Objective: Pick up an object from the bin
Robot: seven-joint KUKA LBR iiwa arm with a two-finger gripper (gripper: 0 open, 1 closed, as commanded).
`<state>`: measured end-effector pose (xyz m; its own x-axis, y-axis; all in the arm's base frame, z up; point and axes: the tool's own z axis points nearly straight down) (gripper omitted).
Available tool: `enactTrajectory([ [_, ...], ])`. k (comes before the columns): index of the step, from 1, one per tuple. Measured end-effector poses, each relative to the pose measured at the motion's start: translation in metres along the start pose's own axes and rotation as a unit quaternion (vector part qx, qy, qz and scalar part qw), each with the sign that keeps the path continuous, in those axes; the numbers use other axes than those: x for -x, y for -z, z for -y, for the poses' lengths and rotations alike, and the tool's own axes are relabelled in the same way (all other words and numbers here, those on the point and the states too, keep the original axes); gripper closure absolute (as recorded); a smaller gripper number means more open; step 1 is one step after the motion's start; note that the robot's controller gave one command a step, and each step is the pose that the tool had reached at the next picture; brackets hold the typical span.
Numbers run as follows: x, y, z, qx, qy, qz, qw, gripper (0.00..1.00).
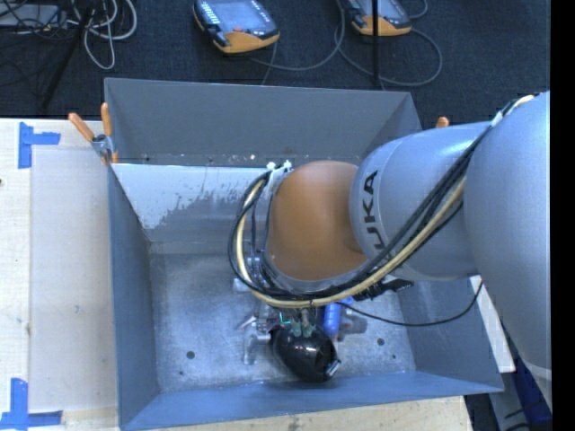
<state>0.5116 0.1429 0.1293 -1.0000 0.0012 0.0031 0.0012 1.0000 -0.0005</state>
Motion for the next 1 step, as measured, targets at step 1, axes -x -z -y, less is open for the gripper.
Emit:
enactTrajectory([
  [1, -0.0027, -0.0186, 0.0208, 0.002, 0.036, 0.0042, 0.9994, 0.0],
])
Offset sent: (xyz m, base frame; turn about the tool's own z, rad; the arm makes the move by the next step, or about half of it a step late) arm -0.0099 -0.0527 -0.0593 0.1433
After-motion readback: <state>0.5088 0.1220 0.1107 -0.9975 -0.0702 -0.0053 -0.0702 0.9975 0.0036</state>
